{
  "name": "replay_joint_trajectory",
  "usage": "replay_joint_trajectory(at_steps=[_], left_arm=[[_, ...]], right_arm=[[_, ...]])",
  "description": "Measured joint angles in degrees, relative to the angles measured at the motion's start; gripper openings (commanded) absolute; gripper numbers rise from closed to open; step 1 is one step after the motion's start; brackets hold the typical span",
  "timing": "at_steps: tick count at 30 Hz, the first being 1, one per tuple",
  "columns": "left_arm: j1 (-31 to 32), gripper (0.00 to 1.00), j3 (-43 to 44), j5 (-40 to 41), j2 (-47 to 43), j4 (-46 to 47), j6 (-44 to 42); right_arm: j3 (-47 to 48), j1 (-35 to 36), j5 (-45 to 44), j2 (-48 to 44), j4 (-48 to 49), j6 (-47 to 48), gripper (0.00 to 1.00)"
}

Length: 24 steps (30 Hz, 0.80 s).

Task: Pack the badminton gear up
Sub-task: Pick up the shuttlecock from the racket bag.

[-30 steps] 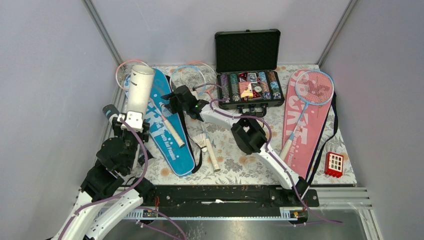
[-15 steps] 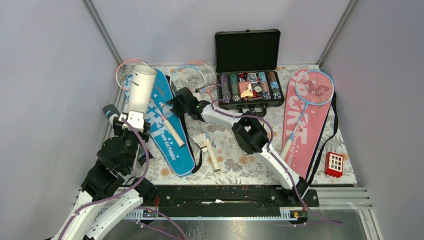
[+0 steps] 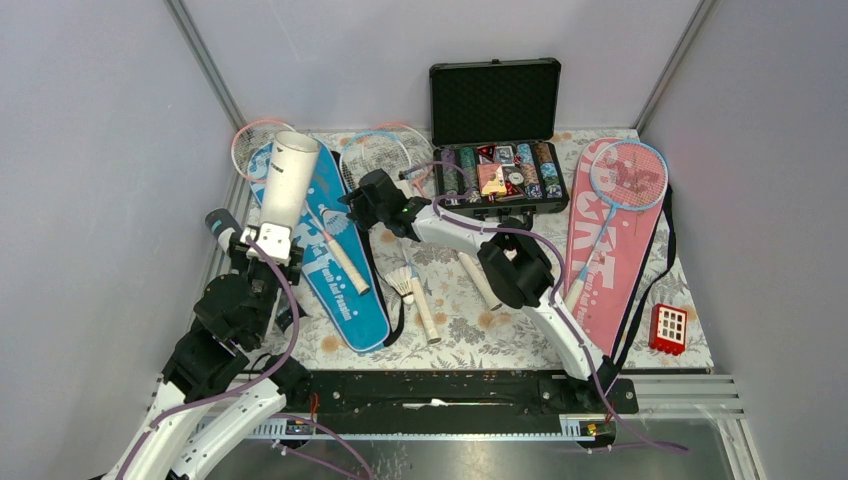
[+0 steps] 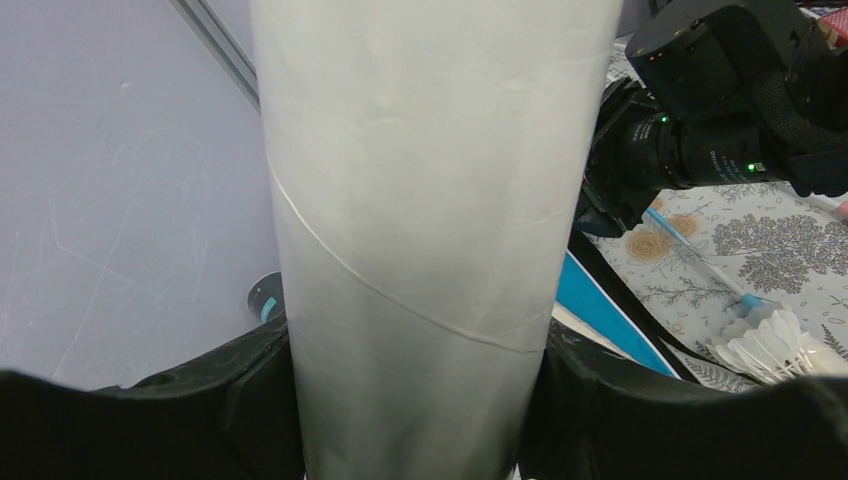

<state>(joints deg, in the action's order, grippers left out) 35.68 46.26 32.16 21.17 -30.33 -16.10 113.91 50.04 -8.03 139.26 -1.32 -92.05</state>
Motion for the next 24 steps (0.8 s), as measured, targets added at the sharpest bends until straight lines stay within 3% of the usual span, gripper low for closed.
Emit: replay_joint_trajectory(at_steps=[6,24], left_arm=[[0.0,0.37,0.0,-0.3,1.0,0.1,-0.2],[0.0,0.37,-2.9,-0.3,4.9,1.9,-3.1]], right_arm=[[1.4,0.2,0.1,0.8,-0.4,-1.1,0.56],[17.2,0.3,0.8,13.5,-4.3,-4.8,0.52]])
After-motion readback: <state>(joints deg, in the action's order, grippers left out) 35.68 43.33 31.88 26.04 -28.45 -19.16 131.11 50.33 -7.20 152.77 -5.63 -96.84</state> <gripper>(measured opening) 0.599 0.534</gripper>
